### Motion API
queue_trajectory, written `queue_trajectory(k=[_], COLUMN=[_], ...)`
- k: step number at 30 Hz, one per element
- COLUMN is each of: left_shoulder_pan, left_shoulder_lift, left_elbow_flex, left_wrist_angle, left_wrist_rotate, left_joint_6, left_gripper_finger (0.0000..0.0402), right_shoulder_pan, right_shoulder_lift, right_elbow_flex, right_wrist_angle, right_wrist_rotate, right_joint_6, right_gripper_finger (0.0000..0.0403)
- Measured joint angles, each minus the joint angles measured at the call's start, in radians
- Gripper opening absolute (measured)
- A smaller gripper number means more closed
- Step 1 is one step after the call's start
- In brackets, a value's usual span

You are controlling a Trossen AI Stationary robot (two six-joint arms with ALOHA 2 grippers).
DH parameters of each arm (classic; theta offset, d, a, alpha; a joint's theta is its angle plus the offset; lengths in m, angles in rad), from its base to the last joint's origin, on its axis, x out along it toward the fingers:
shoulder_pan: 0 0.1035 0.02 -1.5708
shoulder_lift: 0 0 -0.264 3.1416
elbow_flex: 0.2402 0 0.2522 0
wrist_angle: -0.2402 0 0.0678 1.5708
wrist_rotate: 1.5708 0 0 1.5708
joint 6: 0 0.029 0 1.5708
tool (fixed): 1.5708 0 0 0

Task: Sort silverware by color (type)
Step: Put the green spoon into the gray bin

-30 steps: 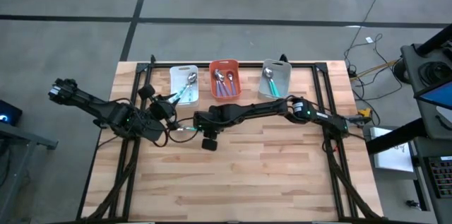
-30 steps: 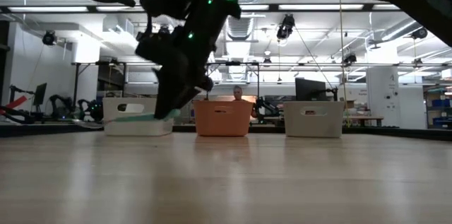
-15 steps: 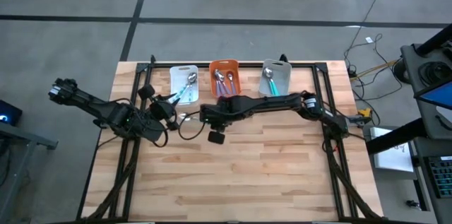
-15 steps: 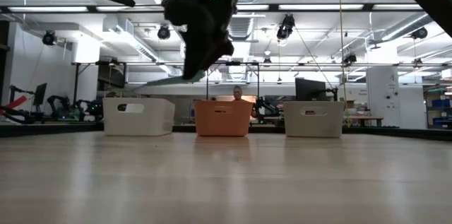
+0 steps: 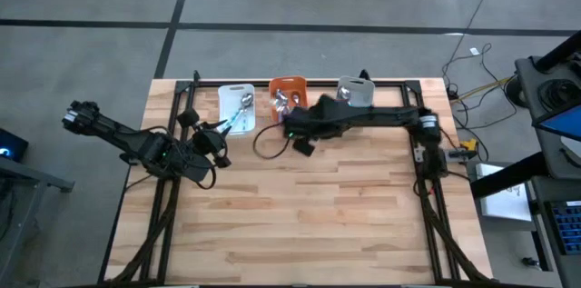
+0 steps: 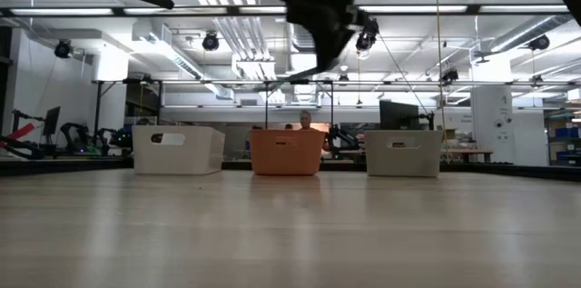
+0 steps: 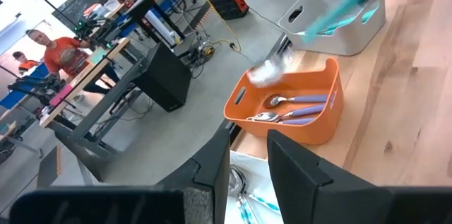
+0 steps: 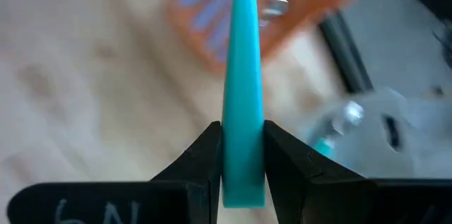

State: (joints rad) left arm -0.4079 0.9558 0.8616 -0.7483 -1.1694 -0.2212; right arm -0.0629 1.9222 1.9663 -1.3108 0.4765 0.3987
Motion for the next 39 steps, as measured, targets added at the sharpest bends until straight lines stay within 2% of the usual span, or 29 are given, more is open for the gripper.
queue_trajectory(k=[8,12,16,23,30,35,39], left_shoulder_pan=[0.0,0.0,0.0,0.0,0.0,0.0,0.0], left_shoulder_lift=[0.0,0.0,0.0,0.0,0.0,0.0,0.0], left_elbow_flex=[0.0,0.0,0.0,0.0,0.0,0.0,0.0], left_wrist_angle=[0.0,0.0,0.0,0.0,0.0,0.0,0.0], left_wrist_rotate=[0.0,0.001,0.001,0.002,0.002,0.002,0.002], left_joint_6=[0.0,0.0,0.0,0.0,0.0,0.0,0.0], left_gripper_finger=[0.0078,0.0078,0.0078,0.0078,0.0078,0.0078,0.0078], right_shoulder_pan=[-0.155,-0.238,-0.306,-0.337,-0.337,-0.337,-0.346], right_shoulder_lift=[-0.249,-0.382,-0.499,-0.649,-0.692,-0.654,-0.611], right_elbow_flex=[-0.291,-0.463,-0.595,-0.771,-0.885,-0.955,-0.968], right_wrist_angle=[0.014,0.101,0.146,0.167,0.305,0.422,0.441], right_wrist_rotate=[0.023,0.022,-0.035,-0.042,-0.06,-0.069,-0.07], right_joint_6=[0.139,0.189,0.253,0.382,0.432,0.432,0.431], right_gripper_finger=[0.0071,0.0071,0.0071,0.0071,0.0071,0.0071,0.0071])
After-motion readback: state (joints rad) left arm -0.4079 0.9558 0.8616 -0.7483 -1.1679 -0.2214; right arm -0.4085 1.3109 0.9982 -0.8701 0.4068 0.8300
